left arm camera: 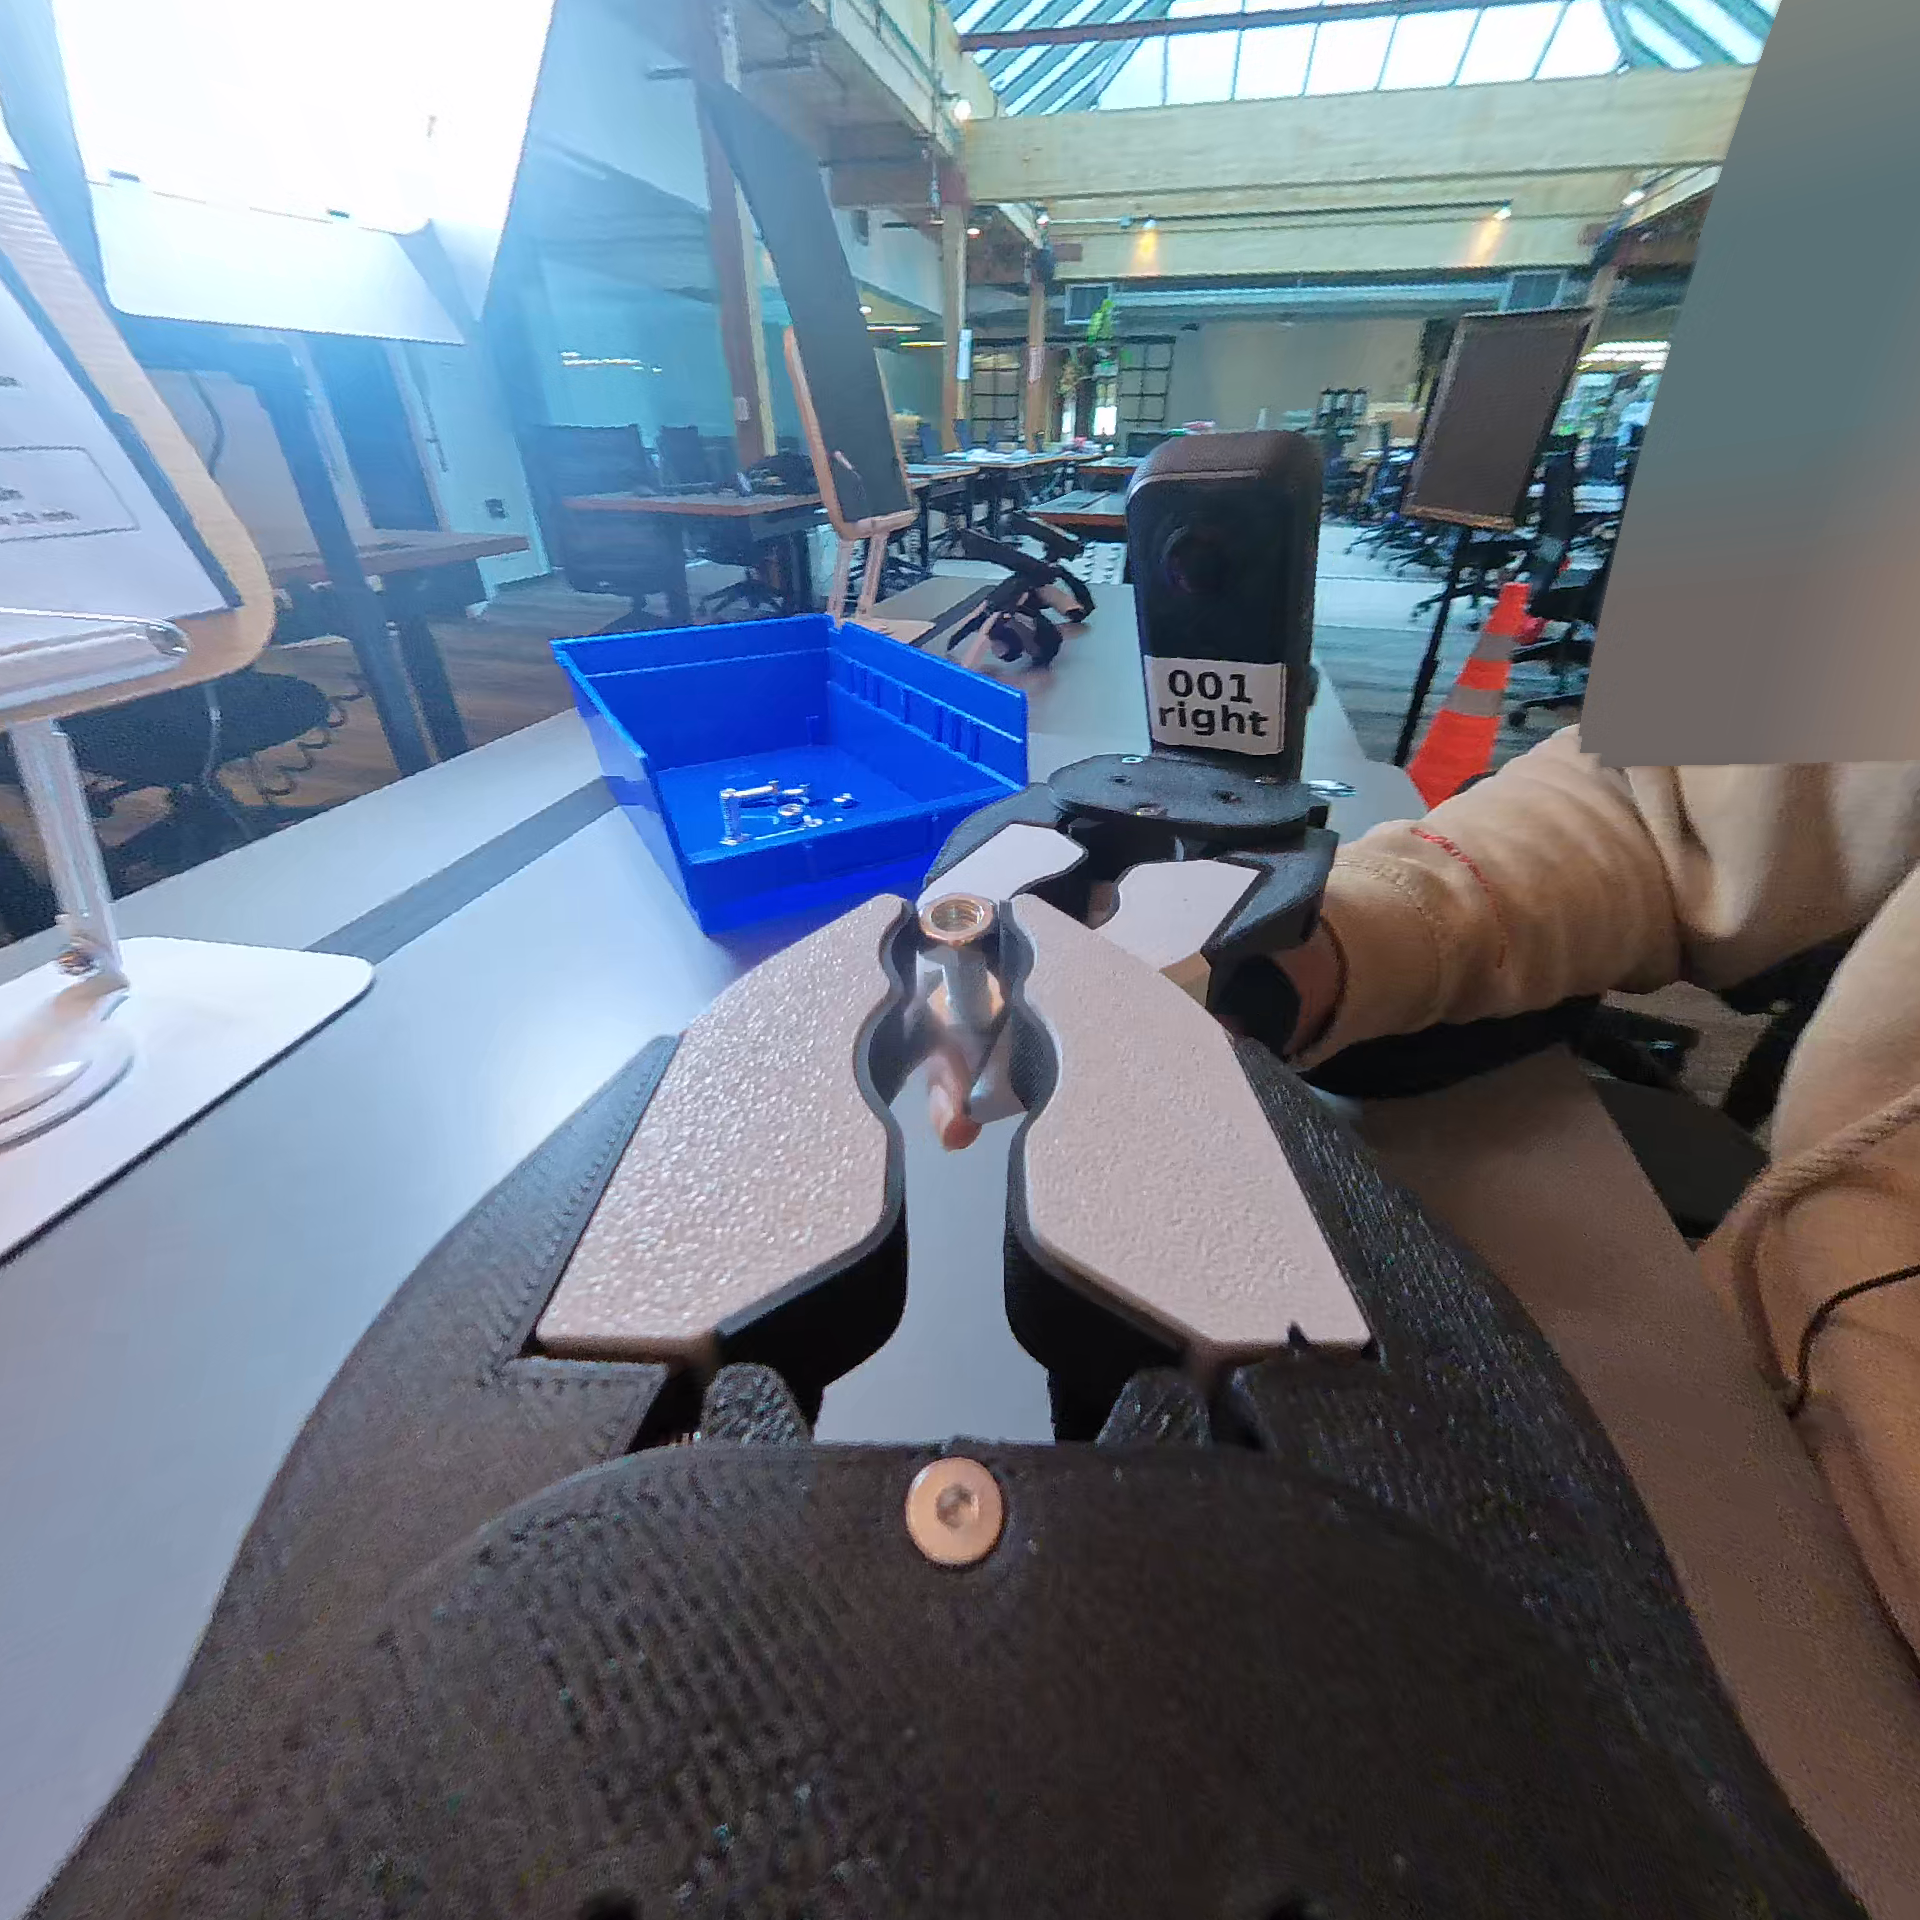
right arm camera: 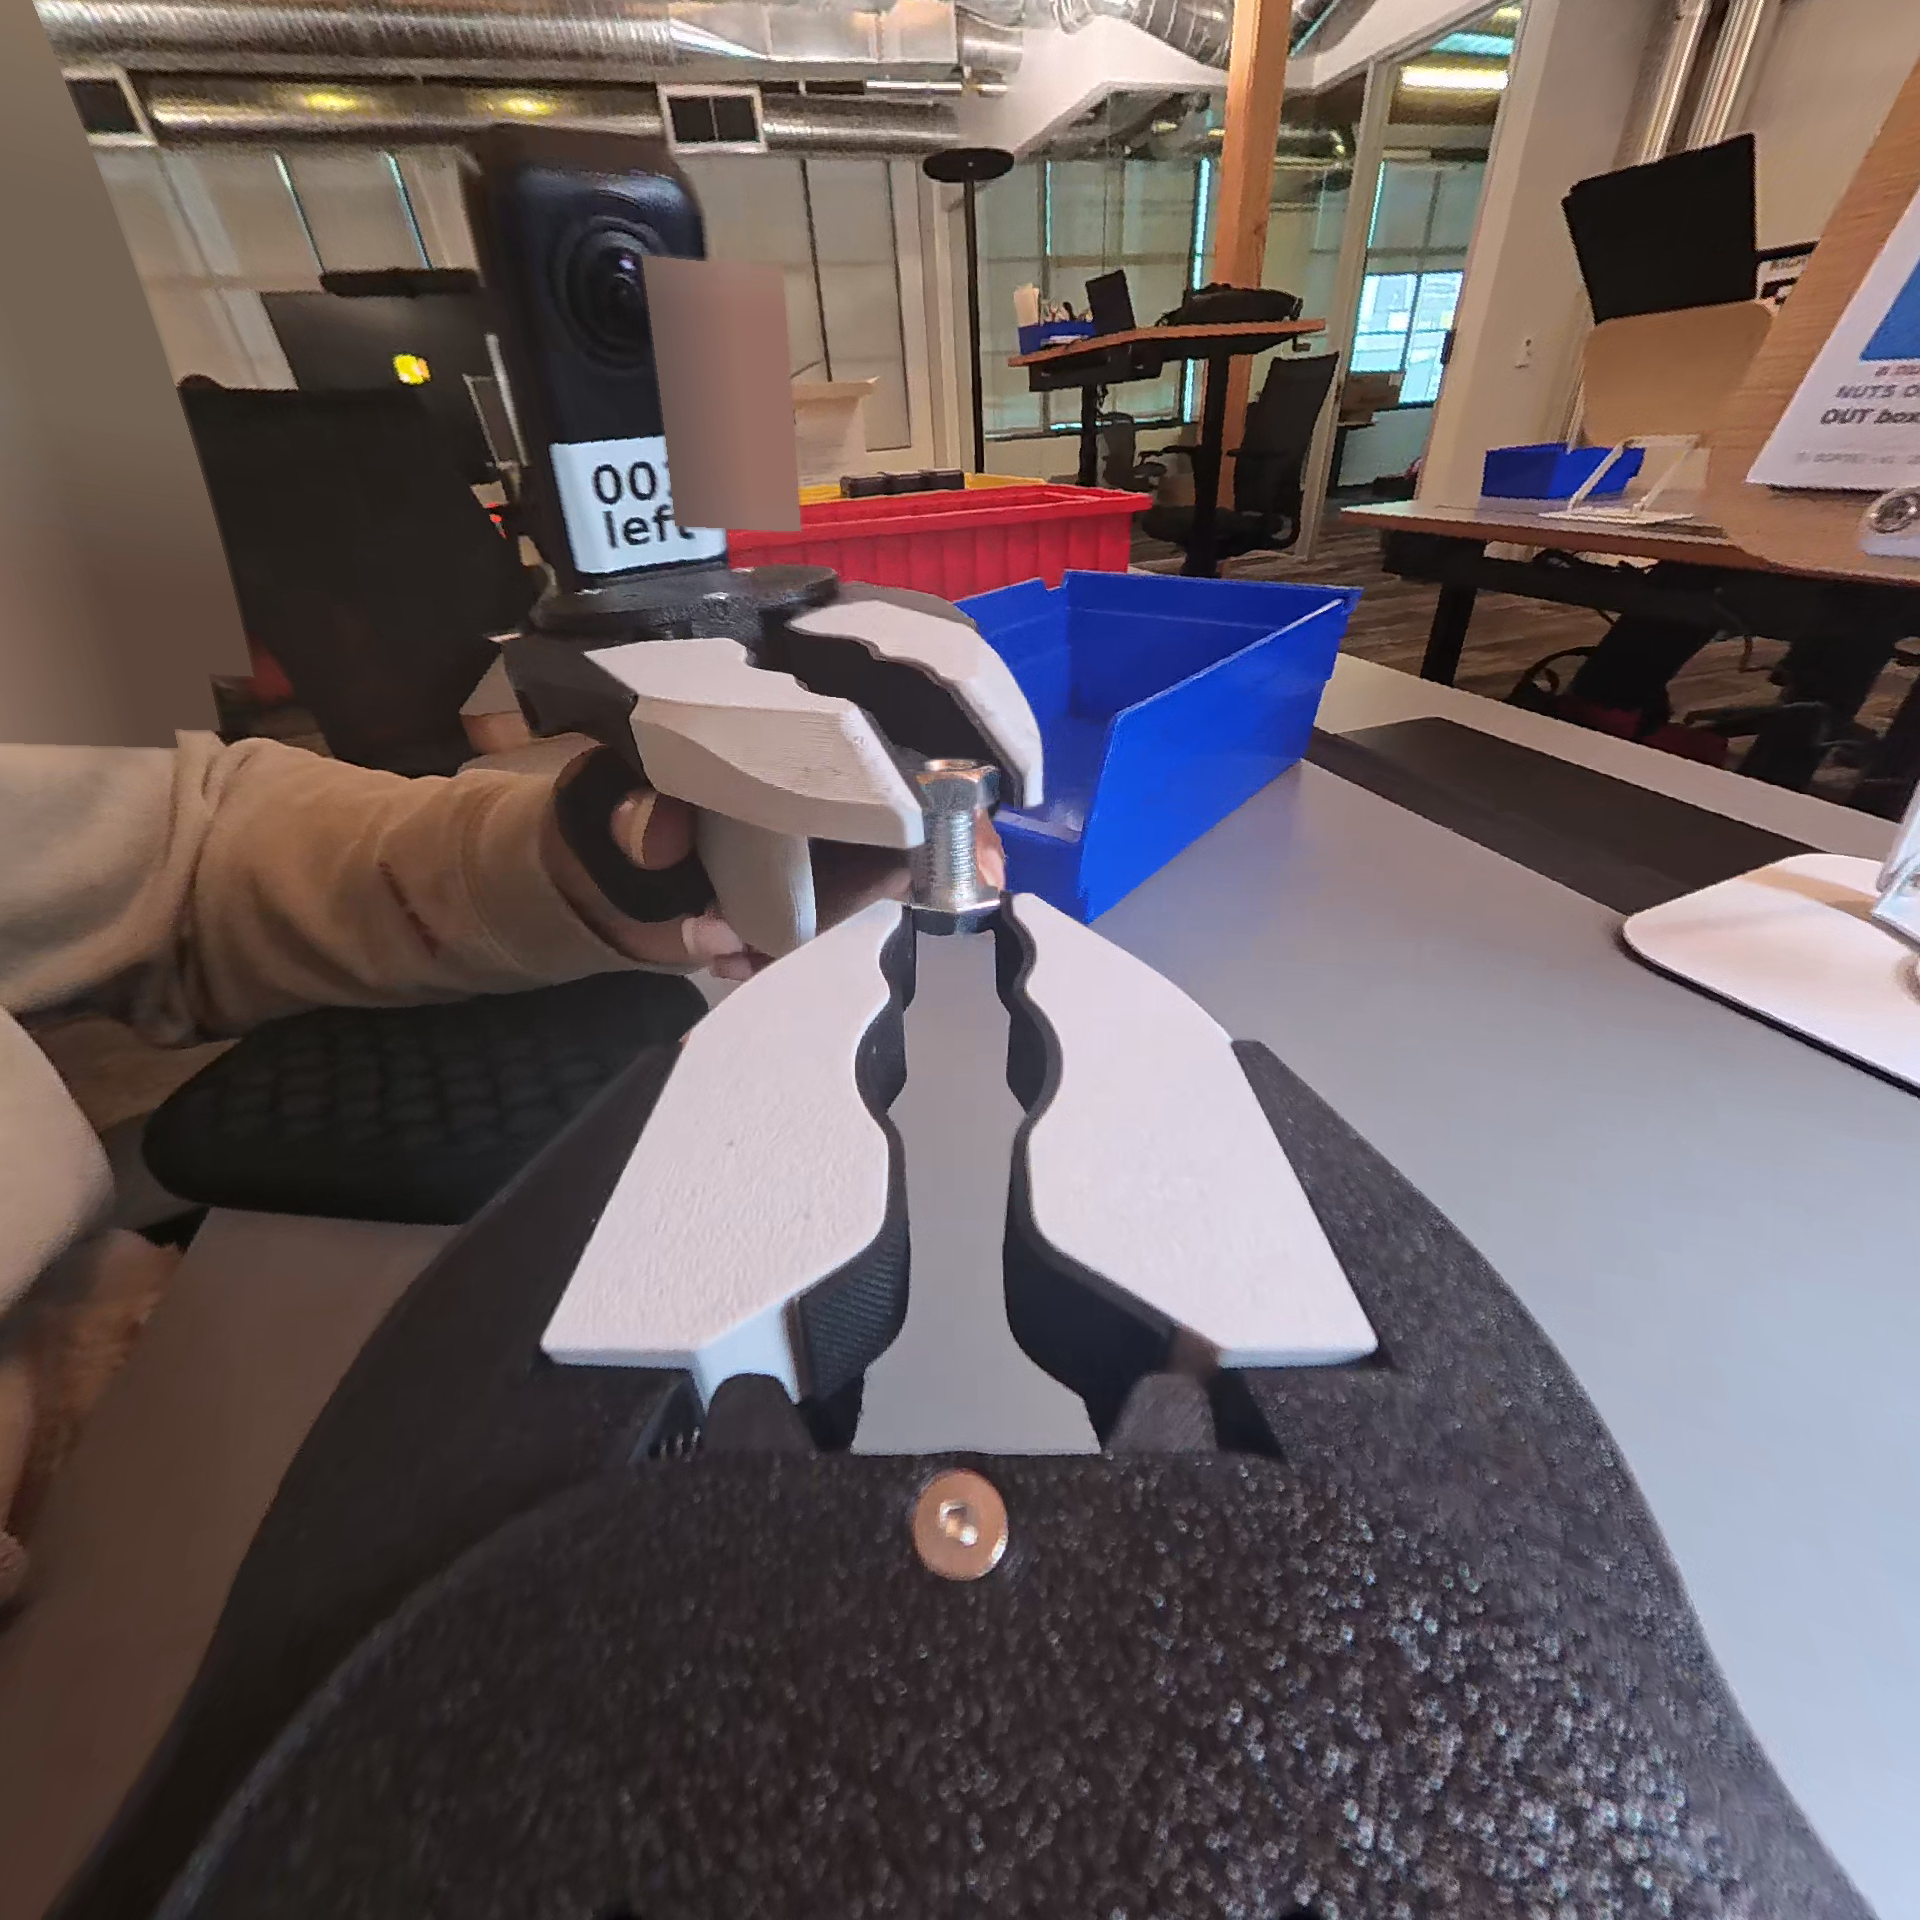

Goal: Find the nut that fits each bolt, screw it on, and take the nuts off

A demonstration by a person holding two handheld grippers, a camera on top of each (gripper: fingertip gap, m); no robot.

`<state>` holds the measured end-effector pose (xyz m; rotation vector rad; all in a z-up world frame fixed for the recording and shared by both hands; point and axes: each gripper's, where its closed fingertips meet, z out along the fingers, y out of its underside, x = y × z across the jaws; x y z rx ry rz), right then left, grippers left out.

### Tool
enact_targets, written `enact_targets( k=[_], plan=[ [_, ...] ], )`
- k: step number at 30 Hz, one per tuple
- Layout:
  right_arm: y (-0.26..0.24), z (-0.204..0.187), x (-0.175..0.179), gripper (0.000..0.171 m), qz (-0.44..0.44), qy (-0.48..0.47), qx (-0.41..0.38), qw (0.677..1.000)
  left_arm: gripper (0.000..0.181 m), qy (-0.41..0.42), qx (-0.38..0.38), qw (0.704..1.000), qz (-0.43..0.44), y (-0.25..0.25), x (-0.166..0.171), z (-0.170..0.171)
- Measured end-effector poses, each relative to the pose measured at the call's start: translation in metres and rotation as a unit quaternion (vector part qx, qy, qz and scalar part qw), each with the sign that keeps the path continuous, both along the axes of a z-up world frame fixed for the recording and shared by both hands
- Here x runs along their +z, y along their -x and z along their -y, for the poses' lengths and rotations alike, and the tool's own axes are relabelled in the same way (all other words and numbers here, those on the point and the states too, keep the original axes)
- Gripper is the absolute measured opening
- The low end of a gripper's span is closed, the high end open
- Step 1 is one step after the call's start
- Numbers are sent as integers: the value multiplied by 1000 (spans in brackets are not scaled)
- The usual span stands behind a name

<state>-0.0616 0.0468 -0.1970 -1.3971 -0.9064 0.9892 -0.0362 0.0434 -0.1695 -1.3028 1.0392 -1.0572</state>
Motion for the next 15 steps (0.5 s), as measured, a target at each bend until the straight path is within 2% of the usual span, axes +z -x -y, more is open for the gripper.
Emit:
enact_targets(
  k=[4,15],
  plan=[
    [-2,-3,-3,15,4,7,-5,1000,15,-20,25,999,-8,1,-2,-4],
    [-5,-8,-6,14,8,4,-34,999,15,18,36,999,6,0,-5,-8]
  ],
)
